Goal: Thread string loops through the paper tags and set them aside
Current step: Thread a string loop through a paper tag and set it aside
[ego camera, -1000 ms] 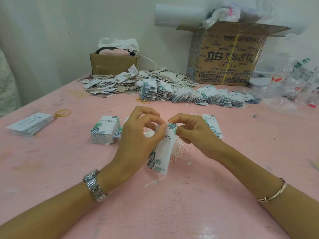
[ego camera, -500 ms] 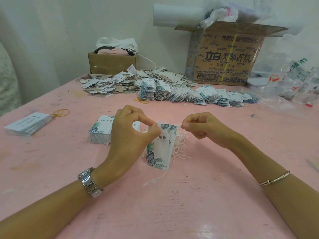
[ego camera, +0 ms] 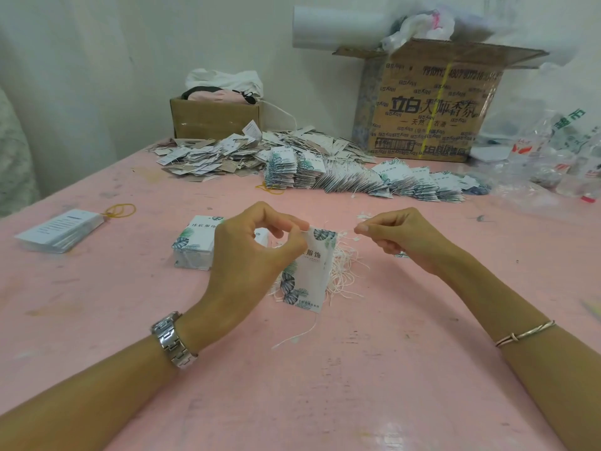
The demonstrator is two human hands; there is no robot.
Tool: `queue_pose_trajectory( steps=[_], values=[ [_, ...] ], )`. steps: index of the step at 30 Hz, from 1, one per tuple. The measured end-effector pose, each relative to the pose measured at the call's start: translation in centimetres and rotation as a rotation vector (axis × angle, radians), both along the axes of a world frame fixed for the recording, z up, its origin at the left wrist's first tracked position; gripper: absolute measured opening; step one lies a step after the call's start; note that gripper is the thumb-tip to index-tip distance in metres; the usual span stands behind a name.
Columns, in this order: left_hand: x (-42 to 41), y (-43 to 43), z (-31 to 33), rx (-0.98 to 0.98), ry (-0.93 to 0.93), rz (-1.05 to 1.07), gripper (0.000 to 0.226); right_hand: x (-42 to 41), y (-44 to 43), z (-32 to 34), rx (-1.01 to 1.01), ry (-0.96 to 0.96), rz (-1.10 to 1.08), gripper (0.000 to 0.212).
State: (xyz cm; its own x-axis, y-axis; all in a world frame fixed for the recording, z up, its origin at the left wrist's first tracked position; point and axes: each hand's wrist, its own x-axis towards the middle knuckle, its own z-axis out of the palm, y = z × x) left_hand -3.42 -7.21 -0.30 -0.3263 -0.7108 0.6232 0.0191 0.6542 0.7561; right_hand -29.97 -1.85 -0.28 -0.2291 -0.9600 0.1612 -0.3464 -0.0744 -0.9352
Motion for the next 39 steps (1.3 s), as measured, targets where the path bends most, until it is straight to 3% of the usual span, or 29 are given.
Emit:
queue_pose_trajectory(
  steps=[5,10,12,18,24,35,39],
  values=[
    [0.0,-0.2,-0.1,-0.003,0.046,-0.008,0.009,-0.3,-0.1,0.0,0.013,-0.007,-0.024,0.041],
    [0.0,-0.6,-0.2,0.029,0.054,0.001,0.013,-0.3,0.1,0.0,-0.041,-0.045,-0.023,0.029],
    [-0.1,-0.8,-0.2,0.048,0.056,-0.031,0.005,-0.2,0.1,0.1,-0.068,-0.063,0.01,0.034],
    [-0.6,-0.9,-0.2,0.146,0.084,-0.171,0.009,1.6,0.3,1.5,-0.126,-0.182,0.171,0.03],
    [-1.0,-0.9,-0.4,0.194,0.085,-0.262,0.017,4.3,0.5,2.1,-0.213,-0.244,0.166,0.015],
    [-1.3,-0.6,-0.6,0.215,0.023,-0.244,0.005,6.6,0.8,2.1,-0.19,-0.257,0.172,0.017],
    [-1.3,-0.7,-0.8,0.197,0.008,-0.23,0.001,7.2,1.0,2.1,-0.239,-0.174,0.192,0.016]
  ],
)
